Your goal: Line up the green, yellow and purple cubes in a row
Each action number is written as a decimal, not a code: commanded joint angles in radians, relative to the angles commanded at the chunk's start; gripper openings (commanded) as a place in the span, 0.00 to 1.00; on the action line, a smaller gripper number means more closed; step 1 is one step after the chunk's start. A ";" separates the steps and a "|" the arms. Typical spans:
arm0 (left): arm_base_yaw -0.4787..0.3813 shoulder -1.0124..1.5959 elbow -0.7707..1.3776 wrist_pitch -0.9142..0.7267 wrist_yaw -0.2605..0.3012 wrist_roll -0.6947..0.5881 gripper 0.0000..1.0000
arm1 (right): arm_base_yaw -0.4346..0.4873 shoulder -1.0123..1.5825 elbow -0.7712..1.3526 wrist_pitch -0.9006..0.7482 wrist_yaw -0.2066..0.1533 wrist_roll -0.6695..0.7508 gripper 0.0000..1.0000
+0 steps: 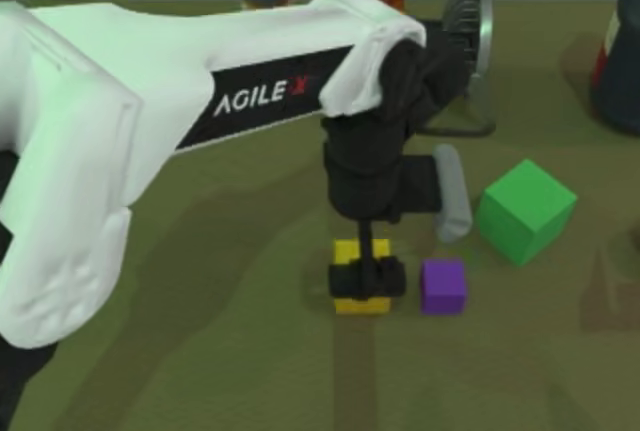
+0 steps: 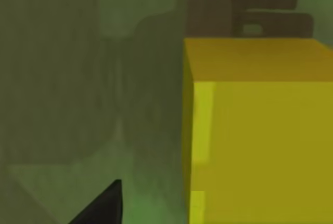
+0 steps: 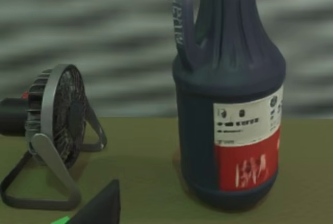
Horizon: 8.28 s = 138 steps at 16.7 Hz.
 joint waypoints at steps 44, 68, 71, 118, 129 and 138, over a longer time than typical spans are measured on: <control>0.795 -2.249 -1.806 1.121 -0.019 -0.792 1.00 | 0.299 2.114 1.688 -1.144 0.003 -0.371 1.00; 0.795 -2.249 -1.806 1.121 -0.019 -0.792 1.00 | 0.305 2.231 1.503 -0.844 0.003 -0.369 0.25; 0.795 -2.249 -1.806 1.121 -0.019 -0.792 1.00 | 0.305 2.231 1.503 -0.844 0.003 -0.369 0.02; 0.795 -2.249 -1.806 1.121 -0.019 -0.792 1.00 | 0.879 2.671 2.686 -1.582 0.014 0.904 0.00; 0.795 -2.249 -1.806 1.121 -0.019 -0.792 1.00 | 0.880 2.624 2.369 -1.320 0.012 0.906 0.00; 0.795 -2.249 -1.806 1.121 -0.019 -0.792 1.00 | 0.883 2.616 2.300 -1.252 0.013 0.907 0.15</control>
